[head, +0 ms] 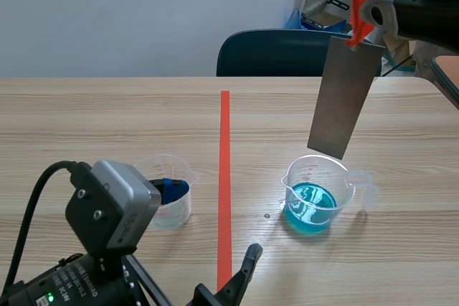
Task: Do the redox reaction experiment
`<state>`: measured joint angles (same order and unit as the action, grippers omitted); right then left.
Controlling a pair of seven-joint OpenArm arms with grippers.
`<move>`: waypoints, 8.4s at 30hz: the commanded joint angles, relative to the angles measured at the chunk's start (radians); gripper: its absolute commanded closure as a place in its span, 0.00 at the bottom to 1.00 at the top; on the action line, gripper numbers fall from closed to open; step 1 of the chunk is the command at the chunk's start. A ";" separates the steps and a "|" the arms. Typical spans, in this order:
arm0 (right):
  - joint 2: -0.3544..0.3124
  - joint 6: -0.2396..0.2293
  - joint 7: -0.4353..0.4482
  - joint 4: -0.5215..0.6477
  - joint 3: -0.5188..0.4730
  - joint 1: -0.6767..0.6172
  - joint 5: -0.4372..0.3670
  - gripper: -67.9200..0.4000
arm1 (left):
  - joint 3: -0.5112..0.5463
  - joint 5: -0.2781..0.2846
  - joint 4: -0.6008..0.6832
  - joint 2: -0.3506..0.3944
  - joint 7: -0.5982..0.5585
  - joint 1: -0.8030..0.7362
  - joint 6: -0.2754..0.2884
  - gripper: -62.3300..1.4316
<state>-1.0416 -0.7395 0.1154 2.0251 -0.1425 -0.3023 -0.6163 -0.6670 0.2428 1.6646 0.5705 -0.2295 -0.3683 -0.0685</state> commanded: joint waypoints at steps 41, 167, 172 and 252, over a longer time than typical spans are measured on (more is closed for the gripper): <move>-0.007 -0.006 0.222 -0.114 0.100 0.017 0.142 0.98 | -0.004 -0.001 0.015 -0.008 -0.018 0.000 0.003 0.00; 0.288 -0.006 0.624 -0.602 0.379 0.239 0.708 0.98 | -0.004 -0.005 0.015 -0.008 -0.017 0.000 0.003 0.00; 0.288 -0.006 0.624 -0.602 0.379 0.239 0.708 0.98 | -0.004 -0.005 0.015 -0.008 -0.017 0.000 0.003 0.00; 0.288 -0.006 0.624 -0.602 0.379 0.239 0.708 0.98 | -0.004 -0.005 0.015 -0.011 -0.017 0.000 0.003 0.00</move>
<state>-0.7395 -0.7330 0.7364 1.4109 0.2443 -0.0723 0.0898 -0.6670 0.2386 1.6646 0.5701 -0.2295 -0.3683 -0.0681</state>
